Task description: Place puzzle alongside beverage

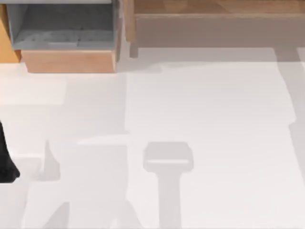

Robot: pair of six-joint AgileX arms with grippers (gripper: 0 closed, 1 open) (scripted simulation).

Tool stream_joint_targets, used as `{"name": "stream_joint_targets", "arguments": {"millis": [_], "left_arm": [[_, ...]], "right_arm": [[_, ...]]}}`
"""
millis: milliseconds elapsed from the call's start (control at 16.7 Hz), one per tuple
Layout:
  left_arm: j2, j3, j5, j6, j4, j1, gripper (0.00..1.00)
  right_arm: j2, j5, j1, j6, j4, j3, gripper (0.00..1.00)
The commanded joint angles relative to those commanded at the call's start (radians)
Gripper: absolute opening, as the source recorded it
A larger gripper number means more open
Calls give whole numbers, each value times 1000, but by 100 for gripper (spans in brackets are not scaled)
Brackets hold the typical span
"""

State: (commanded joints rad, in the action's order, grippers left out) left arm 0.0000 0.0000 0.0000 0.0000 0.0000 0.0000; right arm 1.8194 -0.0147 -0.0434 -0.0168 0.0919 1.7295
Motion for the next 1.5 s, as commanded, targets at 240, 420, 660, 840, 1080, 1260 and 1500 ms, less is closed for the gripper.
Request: {"name": "stream_joint_targets", "arguments": {"millis": [240,420,660,840,1080,1260,1500], "left_arm": [[0,0,0,0,0,0,100],[0,0,0,0,0,0,100],[0,0,0,0,0,0,100],[0,0,0,0,0,0,100],[0,0,0,0,0,0,100],[0,0,0,0,0,0,100],[0,0,0,0,0,0,100]], "right_arm": [[2,0,0,0,-17,19,0],[-8,-5,-2,-1,-17,18,0],[-79,-64,-35,1,-79,17,0],[-152,-132,-72,5,-197,3,0],[-223,-215,-124,18,-428,-13,0],[-237,-250,-162,34,-621,-22,0],[-185,-249,-187,66,-885,-22,0]]}}
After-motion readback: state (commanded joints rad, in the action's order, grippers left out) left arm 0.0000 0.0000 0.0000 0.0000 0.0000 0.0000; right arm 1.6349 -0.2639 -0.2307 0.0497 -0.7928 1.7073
